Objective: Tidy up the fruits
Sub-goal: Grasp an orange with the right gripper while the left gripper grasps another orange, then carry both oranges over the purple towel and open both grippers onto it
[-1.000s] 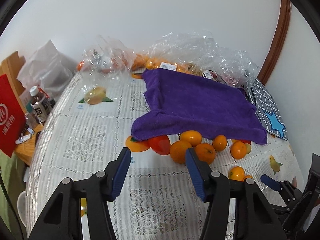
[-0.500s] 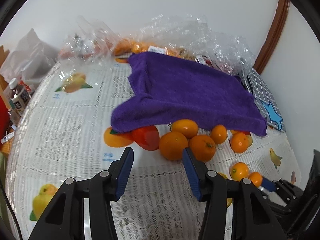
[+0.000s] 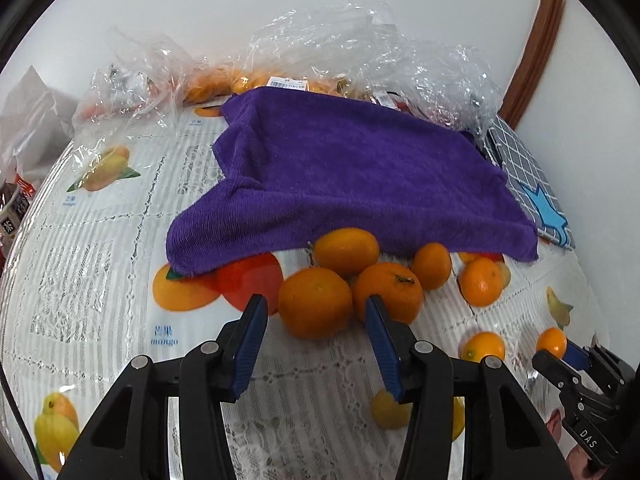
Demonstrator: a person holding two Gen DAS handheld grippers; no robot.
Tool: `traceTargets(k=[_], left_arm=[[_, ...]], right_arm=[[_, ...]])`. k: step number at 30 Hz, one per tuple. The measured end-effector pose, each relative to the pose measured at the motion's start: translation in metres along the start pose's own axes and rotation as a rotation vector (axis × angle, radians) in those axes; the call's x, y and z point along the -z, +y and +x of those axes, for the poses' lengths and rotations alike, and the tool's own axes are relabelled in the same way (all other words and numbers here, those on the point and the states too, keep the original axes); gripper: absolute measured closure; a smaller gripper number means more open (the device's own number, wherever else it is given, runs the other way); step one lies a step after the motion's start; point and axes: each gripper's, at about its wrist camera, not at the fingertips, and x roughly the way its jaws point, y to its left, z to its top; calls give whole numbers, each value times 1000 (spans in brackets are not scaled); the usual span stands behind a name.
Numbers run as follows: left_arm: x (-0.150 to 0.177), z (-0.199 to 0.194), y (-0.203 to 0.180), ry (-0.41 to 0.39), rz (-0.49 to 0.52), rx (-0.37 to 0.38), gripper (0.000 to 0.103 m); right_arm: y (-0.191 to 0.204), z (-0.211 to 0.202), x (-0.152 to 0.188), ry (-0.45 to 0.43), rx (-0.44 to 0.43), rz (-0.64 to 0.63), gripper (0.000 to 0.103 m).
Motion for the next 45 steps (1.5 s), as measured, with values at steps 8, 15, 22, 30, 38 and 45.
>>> traceTargets(k=[8, 15, 22, 30, 38, 45], left_arm=[[3, 4, 3, 32, 7, 24, 60], [0, 6, 1, 37, 5, 30, 67], [-1, -6, 7, 52, -33, 34, 68], [-16, -33, 8, 4, -52, -5, 68], [-62, -56, 2, -73, -54, -38, 68], [-108, -47, 7, -103, -78, -62, 68]], right_arm=[[-8, -2, -1, -5, 16, 5, 69], [-13, -7, -3, 2, 17, 19, 69], [-14, -16, -16, -15, 22, 18, 69], [-19, -29, -47, -49, 33, 23, 69], [-32, -34, -91, -97, 42, 16, 69], [-40, -22, -142, -141, 28, -3, 69]])
